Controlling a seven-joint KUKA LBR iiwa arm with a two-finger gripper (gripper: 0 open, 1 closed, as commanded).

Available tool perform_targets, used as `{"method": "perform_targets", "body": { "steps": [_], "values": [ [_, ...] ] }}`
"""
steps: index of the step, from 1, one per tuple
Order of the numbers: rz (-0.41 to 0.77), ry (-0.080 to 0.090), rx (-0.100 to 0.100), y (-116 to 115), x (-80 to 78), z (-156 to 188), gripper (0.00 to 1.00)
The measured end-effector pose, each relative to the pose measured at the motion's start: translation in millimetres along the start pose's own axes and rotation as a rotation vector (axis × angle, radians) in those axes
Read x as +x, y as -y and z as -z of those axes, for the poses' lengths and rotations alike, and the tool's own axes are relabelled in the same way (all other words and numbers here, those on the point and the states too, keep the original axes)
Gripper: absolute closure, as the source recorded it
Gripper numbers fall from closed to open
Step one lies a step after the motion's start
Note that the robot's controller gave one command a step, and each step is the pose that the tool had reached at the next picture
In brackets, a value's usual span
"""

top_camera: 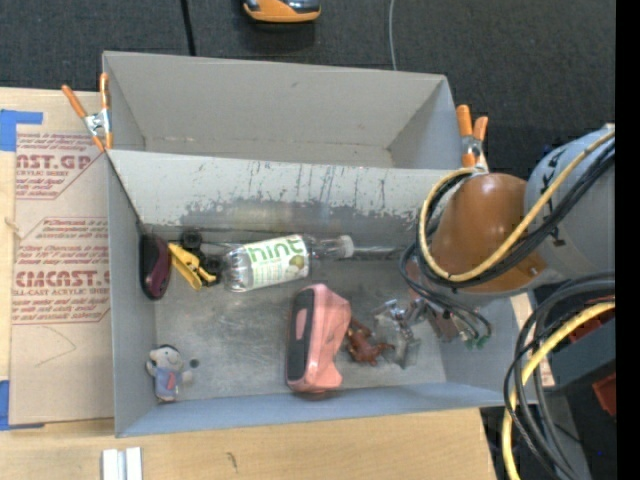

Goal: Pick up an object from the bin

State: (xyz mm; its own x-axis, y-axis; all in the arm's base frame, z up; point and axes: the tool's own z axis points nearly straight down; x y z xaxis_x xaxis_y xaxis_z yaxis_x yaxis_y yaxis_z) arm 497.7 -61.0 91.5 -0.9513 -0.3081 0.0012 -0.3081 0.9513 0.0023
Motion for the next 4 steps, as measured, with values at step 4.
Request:
{"method": "perform_targets", "body": {
  "steps": [4],
  "values": [
    [-0.012,0.003,0.002,-28.7,-20.0,27.8,1.0]
  ]
}}
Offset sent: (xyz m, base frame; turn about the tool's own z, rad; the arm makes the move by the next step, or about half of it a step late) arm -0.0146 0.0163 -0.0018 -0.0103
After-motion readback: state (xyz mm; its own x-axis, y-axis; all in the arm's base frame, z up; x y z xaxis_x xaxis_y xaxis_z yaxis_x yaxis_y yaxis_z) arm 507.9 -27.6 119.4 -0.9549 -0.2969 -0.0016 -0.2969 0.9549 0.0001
